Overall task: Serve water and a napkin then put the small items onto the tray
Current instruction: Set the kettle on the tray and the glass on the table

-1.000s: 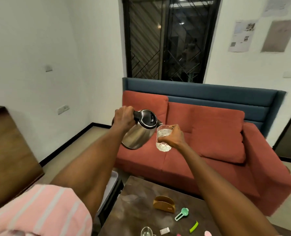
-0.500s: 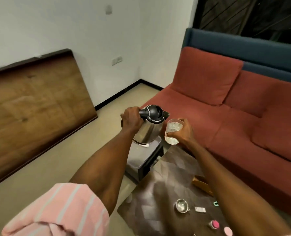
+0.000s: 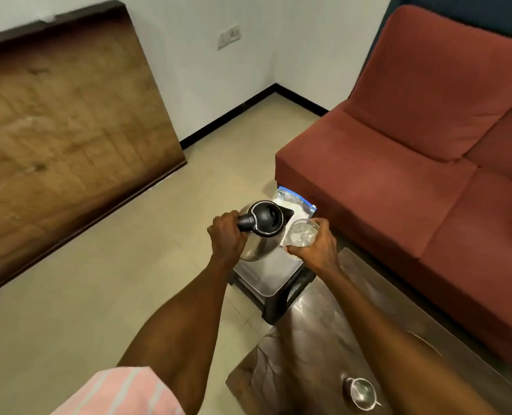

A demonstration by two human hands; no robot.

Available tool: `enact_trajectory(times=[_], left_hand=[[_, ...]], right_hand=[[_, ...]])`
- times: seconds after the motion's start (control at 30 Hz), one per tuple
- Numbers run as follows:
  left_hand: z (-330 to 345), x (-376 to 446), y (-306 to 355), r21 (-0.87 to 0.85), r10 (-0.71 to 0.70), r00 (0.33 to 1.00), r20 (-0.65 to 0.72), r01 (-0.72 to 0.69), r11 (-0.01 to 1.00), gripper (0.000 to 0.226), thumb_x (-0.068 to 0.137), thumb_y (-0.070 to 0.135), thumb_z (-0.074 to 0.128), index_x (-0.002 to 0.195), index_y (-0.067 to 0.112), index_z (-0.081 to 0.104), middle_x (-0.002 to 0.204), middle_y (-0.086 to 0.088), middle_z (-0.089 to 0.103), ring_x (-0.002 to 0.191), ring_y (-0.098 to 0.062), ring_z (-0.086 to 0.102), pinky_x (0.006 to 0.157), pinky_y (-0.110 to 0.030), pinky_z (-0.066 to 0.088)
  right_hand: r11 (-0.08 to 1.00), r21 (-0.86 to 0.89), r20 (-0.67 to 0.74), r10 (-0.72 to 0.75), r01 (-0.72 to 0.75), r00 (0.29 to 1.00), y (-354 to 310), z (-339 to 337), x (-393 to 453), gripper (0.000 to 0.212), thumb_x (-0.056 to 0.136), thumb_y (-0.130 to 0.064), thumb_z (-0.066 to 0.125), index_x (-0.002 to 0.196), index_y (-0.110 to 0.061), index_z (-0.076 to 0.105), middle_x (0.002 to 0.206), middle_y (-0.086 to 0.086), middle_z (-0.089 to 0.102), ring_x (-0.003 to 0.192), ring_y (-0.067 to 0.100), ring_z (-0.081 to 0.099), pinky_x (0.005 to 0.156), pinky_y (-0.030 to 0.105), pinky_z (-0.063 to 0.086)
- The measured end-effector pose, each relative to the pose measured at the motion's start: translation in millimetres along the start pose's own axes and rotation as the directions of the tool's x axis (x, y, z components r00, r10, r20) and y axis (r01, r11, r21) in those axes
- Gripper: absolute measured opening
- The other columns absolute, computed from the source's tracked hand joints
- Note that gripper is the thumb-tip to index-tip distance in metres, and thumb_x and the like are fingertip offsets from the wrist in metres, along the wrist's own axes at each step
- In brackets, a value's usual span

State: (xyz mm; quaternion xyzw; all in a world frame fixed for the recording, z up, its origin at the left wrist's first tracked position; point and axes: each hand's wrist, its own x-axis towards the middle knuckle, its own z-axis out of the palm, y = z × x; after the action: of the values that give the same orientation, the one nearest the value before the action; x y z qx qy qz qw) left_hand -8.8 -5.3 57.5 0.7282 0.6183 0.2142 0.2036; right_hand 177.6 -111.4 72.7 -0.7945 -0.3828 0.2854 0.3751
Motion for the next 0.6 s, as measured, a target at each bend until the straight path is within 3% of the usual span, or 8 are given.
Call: enact_trajectory(times=[0.13,0.27,0.47,0.6], left_hand=[[42,11,-33,-0.031,-0.082,0.996,0.025,0.083,0.996,0.01,0.076,0.013,0.065,0.079,0.008,0.057,0.081,-0.013,0.064,0.082,-0.037,0.056,0.066,-0.034,0.033],[74,21,-54,-0.02,-0.132,0.986,0.105,0.135,0.991,0.009,0.071,0.005,0.06,0.074,0.01,0.053,0.077,-0.012,0.062,0.077,-0.037,0.055,0.064,-0.038,0.04],[106,35,-70,-0.063,-0.127,0.984,0.128,0.136,0.989,0.016,0.066,0.003,0.053,0.069,0.016,0.044,0.071,-0.013,0.059,0.072,-0.038,0.052,0.06,-0.035,0.035],[120,43,-81,-0.072,-0.113,0.981,0.155,0.126,0.989,0.011,0.059,0.009,0.043,0.068,0.016,0.044,0.071,-0.014,0.059,0.072,-0.038,0.052,0.059,-0.037,0.037]], right_hand=[[0.999,-0.032,0.01,0.035,-0.035,0.999,27,20,21,0.091,0.05,-0.028,0.094,0.125,-0.02,0.043,0.124,0.003,0.056,0.115,0.024,0.053,0.088,0.03,0.043],[0.997,-0.042,0.027,0.072,-0.071,0.997,51,26,32,0.09,0.051,-0.025,0.095,0.123,-0.02,0.041,0.122,0.003,0.055,0.108,0.022,0.054,0.081,0.03,0.043],[0.99,-0.07,0.029,0.126,-0.124,0.992,77,27,41,0.098,0.05,-0.029,0.097,0.129,-0.02,0.039,0.128,0.004,0.055,0.113,0.025,0.055,0.09,0.04,0.053],[0.992,-0.062,0.006,0.11,-0.109,0.994,83,26,46,0.096,0.05,-0.024,0.097,0.129,-0.017,0.042,0.125,0.004,0.056,0.11,0.023,0.056,0.083,0.032,0.048]])
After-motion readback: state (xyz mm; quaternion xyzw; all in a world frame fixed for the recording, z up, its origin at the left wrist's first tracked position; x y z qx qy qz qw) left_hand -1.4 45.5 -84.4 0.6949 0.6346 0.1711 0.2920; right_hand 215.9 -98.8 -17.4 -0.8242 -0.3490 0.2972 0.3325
